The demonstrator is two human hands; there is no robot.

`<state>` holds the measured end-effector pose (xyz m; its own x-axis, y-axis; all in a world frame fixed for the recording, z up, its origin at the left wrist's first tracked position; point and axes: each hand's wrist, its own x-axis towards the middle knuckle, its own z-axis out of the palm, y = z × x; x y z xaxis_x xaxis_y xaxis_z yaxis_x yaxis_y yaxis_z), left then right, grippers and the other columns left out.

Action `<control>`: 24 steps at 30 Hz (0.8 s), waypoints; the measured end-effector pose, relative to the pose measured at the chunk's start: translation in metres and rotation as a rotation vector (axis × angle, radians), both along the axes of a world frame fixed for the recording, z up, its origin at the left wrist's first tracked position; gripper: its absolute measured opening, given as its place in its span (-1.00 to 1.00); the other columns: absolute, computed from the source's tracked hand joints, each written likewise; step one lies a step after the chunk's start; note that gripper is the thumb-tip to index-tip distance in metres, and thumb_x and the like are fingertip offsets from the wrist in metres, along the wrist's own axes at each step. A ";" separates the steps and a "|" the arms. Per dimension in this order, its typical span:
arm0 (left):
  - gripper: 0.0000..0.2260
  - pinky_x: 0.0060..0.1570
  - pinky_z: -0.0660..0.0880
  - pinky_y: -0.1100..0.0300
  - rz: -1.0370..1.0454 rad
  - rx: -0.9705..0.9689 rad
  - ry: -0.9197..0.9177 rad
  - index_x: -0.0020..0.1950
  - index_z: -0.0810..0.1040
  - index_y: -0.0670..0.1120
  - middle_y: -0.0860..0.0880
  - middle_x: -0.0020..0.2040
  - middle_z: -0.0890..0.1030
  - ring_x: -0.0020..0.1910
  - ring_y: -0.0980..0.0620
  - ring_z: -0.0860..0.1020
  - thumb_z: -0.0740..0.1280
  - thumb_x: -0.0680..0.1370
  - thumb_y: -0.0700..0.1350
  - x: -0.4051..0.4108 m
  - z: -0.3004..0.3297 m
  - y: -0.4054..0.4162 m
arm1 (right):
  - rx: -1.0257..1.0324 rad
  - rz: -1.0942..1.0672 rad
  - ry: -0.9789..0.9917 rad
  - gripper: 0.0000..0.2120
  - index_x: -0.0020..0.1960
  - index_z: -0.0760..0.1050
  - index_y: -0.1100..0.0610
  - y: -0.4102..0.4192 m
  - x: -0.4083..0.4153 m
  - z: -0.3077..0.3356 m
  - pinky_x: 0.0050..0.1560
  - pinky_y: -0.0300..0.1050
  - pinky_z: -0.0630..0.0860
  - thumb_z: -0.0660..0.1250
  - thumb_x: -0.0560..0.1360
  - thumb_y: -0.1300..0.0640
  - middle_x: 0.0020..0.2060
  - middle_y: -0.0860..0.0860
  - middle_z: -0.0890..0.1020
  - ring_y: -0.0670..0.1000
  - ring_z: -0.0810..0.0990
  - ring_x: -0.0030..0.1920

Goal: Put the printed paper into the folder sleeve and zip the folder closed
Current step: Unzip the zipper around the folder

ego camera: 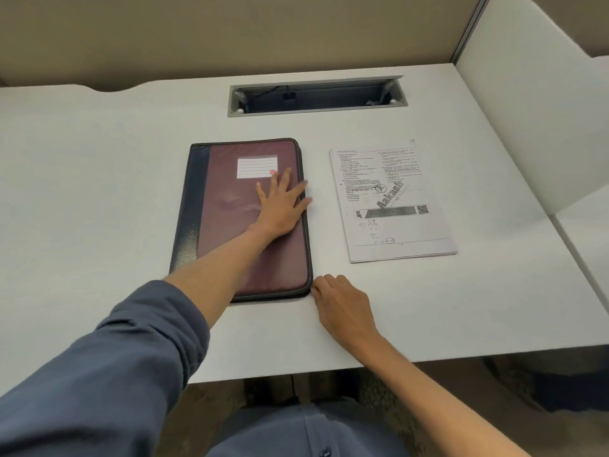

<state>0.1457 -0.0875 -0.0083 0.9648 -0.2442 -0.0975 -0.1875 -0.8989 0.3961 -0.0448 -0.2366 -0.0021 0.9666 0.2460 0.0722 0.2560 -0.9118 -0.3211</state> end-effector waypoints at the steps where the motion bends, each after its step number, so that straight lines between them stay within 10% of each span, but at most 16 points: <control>1: -0.58 0.47 -0.15 -0.30 -0.125 -0.023 -0.021 0.46 0.39 -0.01 -0.12 0.60 0.08 0.58 -0.15 -0.04 0.16 0.64 0.11 -0.007 0.005 0.000 | 0.010 -0.012 -0.005 -0.93 -0.13 0.53 0.14 0.001 0.000 0.001 -0.49 -0.08 0.37 0.35 0.53 0.18 -0.27 0.01 0.60 0.08 0.55 -0.25; 8: -0.67 0.15 0.45 0.08 -0.660 -0.074 -0.262 -0.08 0.58 -0.21 -0.11 -0.02 0.61 0.05 -0.08 0.54 0.19 0.64 0.00 -0.078 0.004 0.013 | 0.090 -0.039 0.036 -0.81 0.00 0.49 0.13 -0.002 0.001 -0.003 -0.29 -0.05 0.49 0.17 0.63 0.04 -0.13 0.00 0.58 0.03 0.52 -0.13; 24: -0.75 0.04 0.20 0.25 -0.598 -0.134 -0.192 -0.18 0.37 -0.16 -0.09 -0.18 0.40 -0.16 -0.06 0.32 0.14 0.67 -0.10 -0.078 0.000 0.010 | 0.097 0.057 -0.110 -0.76 -0.35 0.46 0.16 0.049 -0.028 -0.008 -0.47 -0.26 0.20 0.49 0.32 0.36 -0.50 0.03 0.49 0.00 0.43 -0.51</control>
<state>0.0675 -0.0780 -0.0079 0.6551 -0.7439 0.1320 -0.7201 -0.5618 0.4073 -0.0727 -0.1877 -0.0097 0.9360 0.2873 0.2035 0.3455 -0.8606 -0.3741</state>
